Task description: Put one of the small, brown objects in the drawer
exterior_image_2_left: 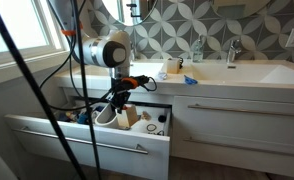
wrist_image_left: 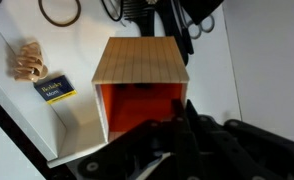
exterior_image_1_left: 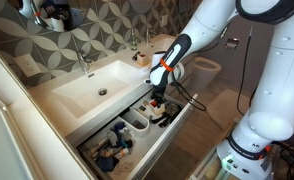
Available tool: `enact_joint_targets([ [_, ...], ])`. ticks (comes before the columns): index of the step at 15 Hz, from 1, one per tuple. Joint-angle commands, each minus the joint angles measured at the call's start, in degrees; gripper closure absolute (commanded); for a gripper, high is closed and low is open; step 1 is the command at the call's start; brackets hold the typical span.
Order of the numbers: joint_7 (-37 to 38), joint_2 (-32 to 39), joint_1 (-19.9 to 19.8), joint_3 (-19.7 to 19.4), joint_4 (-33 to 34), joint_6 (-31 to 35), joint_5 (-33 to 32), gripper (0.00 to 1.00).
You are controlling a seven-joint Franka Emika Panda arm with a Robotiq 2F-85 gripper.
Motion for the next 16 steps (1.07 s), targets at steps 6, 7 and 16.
enact_joint_targets([
  [6, -8.17, 10.75, -8.16, 9.01, 5.17, 10.23, 2.24, 0.99],
  [7, -7.07, 11.44, -8.37, 9.37, 5.40, 10.78, 1.83, 0.99],
  [16, -7.83, 17.25, -12.76, 14.22, 6.15, 20.14, -1.95, 0.99],
])
